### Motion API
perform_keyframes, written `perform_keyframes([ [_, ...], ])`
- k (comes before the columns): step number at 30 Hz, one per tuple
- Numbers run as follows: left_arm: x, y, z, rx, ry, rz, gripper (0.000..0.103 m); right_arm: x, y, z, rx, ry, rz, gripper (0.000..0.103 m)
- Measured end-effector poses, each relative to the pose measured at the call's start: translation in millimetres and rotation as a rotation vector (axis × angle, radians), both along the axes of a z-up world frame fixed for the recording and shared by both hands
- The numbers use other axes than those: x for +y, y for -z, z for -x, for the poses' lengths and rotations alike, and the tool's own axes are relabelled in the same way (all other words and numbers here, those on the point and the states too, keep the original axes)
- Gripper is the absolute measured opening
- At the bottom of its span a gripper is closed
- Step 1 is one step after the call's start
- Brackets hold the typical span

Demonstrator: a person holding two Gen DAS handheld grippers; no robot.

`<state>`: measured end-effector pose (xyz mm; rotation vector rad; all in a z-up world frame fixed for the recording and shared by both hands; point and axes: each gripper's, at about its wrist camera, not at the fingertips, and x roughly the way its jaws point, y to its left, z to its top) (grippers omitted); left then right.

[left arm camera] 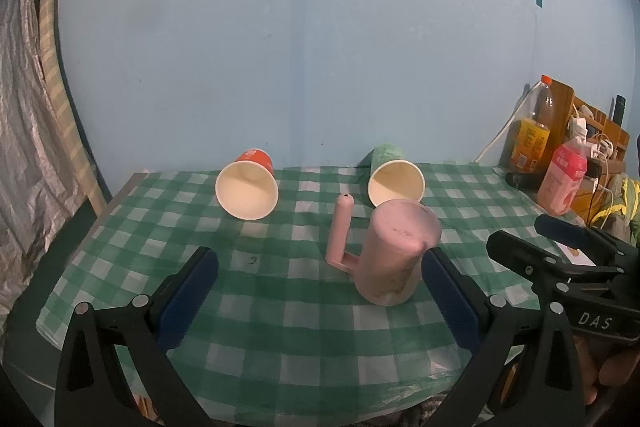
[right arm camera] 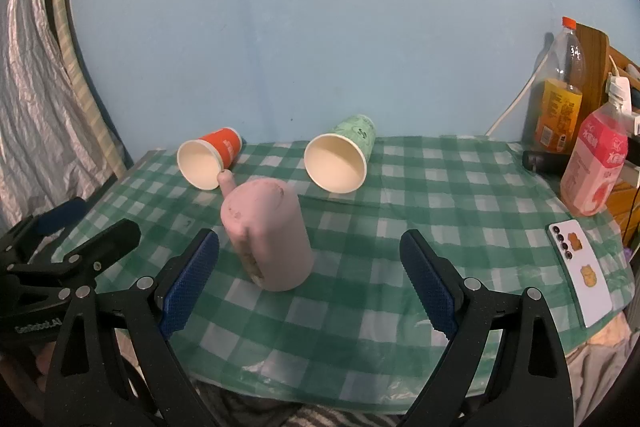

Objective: Flip cup upside down

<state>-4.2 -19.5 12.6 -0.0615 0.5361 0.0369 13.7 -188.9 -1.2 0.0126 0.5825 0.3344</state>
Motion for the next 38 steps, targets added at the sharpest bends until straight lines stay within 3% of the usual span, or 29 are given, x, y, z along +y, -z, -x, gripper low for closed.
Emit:
perform_keyframes([
  [38, -2.0, 1.0, 1.9, 0.003, -0.009, 0.000, 0.103, 4.8, 0.6, 2.0, 0.008, -0.004, 0.002, 0.091],
])
